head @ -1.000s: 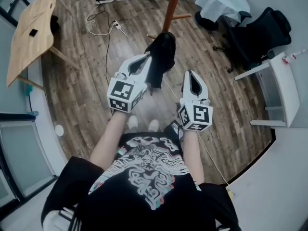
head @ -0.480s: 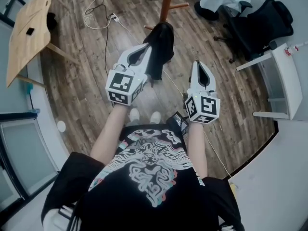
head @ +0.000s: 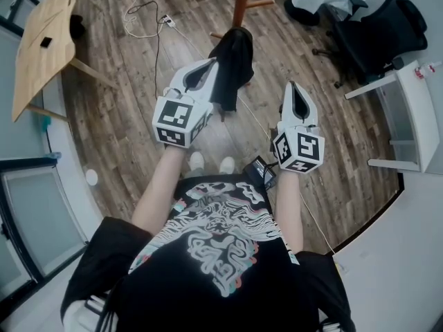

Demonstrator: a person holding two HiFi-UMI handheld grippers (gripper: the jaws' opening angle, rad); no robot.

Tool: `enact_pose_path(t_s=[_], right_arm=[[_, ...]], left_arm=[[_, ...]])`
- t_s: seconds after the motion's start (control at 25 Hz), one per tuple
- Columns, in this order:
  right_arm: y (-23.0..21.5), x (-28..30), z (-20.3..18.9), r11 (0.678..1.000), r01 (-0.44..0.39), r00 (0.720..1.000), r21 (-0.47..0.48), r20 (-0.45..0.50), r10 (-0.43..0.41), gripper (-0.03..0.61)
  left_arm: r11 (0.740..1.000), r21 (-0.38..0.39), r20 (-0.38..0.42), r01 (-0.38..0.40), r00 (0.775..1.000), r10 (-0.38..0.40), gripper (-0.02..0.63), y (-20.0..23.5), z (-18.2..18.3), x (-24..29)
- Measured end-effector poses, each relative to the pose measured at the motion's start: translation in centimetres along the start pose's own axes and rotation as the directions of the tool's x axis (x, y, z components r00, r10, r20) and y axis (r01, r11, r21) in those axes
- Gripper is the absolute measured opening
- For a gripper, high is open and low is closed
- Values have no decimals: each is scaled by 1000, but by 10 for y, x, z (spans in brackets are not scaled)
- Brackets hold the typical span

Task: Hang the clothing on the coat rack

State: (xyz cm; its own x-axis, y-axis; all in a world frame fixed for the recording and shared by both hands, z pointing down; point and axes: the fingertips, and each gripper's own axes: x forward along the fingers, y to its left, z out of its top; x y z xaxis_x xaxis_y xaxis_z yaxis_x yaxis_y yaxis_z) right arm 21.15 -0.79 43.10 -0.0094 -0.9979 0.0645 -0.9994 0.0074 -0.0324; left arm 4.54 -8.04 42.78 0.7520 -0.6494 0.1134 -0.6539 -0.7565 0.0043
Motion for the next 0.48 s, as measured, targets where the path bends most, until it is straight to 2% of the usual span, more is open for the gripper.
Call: enact_pose_path(t_s=[0.48], right_arm=[[-1, 4, -6, 999, -34, 999, 9, -12, 34, -2]], left_arm=[[1000, 2, -13, -10, 1000, 10, -11, -8, -1, 8]])
